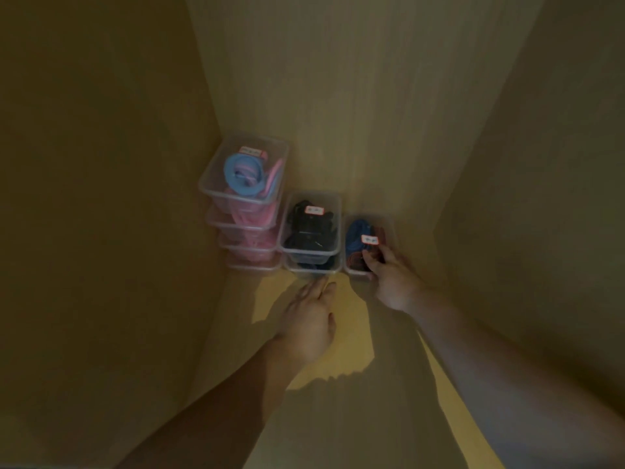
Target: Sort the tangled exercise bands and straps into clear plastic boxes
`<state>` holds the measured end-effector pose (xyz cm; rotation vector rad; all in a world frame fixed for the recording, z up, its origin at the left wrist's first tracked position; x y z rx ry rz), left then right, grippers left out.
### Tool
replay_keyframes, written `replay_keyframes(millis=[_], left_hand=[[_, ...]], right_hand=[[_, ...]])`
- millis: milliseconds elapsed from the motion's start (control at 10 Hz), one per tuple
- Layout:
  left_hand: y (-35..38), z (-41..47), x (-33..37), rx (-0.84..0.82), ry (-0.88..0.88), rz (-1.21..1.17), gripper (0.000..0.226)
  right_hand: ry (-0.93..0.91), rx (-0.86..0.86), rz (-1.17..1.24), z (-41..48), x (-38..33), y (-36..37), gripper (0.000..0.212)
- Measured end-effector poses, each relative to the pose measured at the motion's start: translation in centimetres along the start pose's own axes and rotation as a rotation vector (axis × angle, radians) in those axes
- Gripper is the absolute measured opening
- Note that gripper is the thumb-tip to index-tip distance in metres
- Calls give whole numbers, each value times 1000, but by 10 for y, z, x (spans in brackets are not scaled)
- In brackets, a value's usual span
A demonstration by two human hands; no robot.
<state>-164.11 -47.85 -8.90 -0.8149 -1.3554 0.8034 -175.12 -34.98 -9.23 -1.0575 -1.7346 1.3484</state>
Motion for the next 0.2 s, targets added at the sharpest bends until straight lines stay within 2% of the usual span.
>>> replay_keyframes(millis=[100, 200], left_hand=[[-5, -5, 1, 0, 1, 2, 62], [-20, -14, 4, 16, 2, -8, 63]], right_hand=[[1, -14, -5, -1, -1, 2, 56], [3, -27, -6, -13, -5, -4, 67]])
Point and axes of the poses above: each hand's wrist, its own z-axis towards the middle knuckle, its own y-axis out of the palm, x = y × z, the point moved 8 cm from there along z, towards the middle knuckle, and after that the axes turned 12 degrees about -z, right-handed, at the moved point
